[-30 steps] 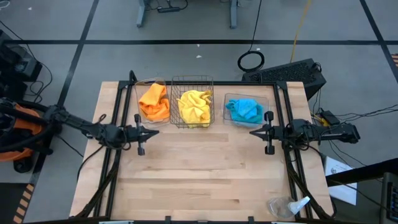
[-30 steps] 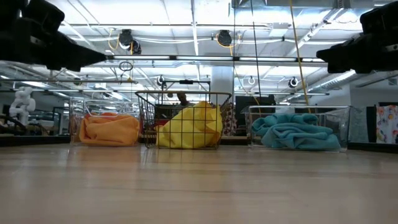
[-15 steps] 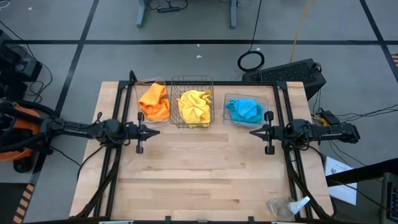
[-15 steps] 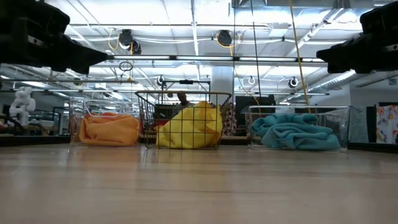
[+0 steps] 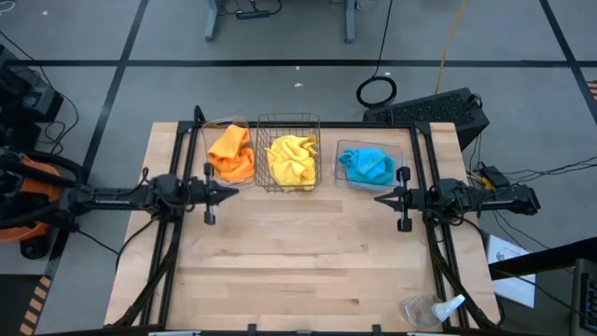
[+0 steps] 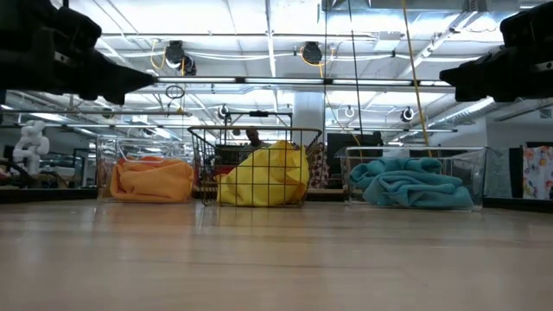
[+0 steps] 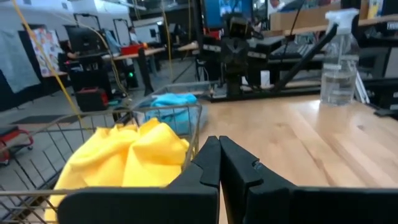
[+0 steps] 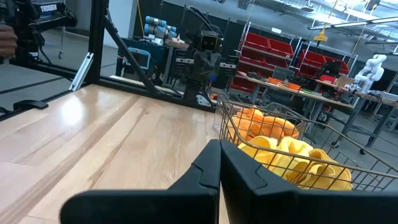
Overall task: Sort microfiber towel by color & place in baskets
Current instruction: Return to Home Position
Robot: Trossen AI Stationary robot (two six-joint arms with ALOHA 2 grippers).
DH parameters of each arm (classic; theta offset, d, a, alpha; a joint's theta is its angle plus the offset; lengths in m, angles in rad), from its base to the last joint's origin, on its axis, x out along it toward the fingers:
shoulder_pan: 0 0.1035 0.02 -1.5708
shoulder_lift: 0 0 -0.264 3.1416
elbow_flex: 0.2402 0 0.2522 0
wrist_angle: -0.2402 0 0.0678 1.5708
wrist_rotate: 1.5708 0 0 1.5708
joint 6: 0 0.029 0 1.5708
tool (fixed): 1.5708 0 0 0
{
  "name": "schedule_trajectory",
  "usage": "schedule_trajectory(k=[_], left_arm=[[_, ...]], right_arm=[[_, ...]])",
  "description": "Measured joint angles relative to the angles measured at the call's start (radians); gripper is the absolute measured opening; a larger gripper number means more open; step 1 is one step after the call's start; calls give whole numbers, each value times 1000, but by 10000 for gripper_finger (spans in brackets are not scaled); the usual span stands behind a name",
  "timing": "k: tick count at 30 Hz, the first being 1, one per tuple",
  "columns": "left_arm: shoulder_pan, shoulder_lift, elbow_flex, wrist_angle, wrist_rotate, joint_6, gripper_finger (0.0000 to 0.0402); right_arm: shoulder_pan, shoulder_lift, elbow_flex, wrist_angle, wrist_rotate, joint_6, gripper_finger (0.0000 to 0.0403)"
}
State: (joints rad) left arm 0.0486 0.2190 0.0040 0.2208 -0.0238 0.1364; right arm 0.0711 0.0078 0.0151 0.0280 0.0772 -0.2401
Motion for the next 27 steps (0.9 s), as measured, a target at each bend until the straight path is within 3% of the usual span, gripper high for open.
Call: schedule_trajectory(k=[13,27], left_arm=[[-21,-218,0,-185,-4,-53,1],[-92,-218,0,-205,11,-79,1]], right_arm=[[0,0,0,0,0,0,0],[0,0,0,0,0,0,0]])
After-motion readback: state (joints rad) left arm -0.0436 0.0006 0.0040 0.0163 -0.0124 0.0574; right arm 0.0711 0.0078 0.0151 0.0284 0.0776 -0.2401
